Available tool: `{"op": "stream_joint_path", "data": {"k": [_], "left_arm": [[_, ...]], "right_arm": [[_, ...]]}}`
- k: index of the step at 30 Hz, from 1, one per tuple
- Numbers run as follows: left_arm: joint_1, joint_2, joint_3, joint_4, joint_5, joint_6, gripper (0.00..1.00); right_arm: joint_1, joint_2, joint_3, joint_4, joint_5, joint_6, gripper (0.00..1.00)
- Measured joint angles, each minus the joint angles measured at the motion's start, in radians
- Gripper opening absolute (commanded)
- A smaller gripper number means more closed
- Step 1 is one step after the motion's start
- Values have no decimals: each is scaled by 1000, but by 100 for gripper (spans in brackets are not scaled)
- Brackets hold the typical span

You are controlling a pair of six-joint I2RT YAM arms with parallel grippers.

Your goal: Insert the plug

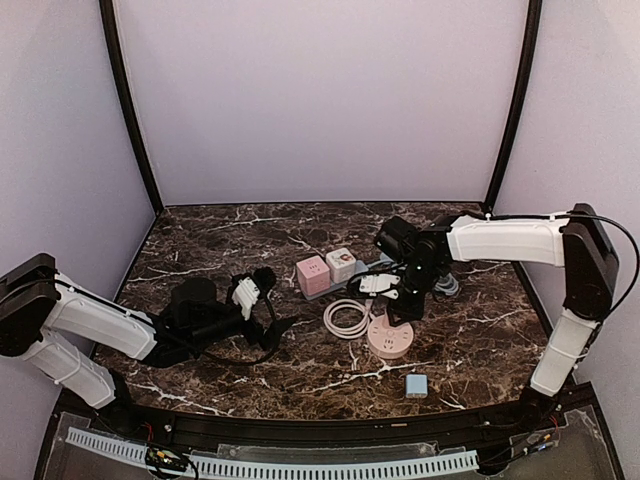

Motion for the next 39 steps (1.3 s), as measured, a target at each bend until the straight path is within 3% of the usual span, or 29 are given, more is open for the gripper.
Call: {"op": "stream_joint_path", "data": {"k": [32,37,39], "left_arm": [[11,8,0,0,40,3,100],[11,8,0,0,40,3,100],[11,8,0,0,40,3,100]], "right_arm": [[1,33,23,-15,1,42,1],[4,32,23,-14,7,58,35],[7,31,23,-12,11,71,60]]}}
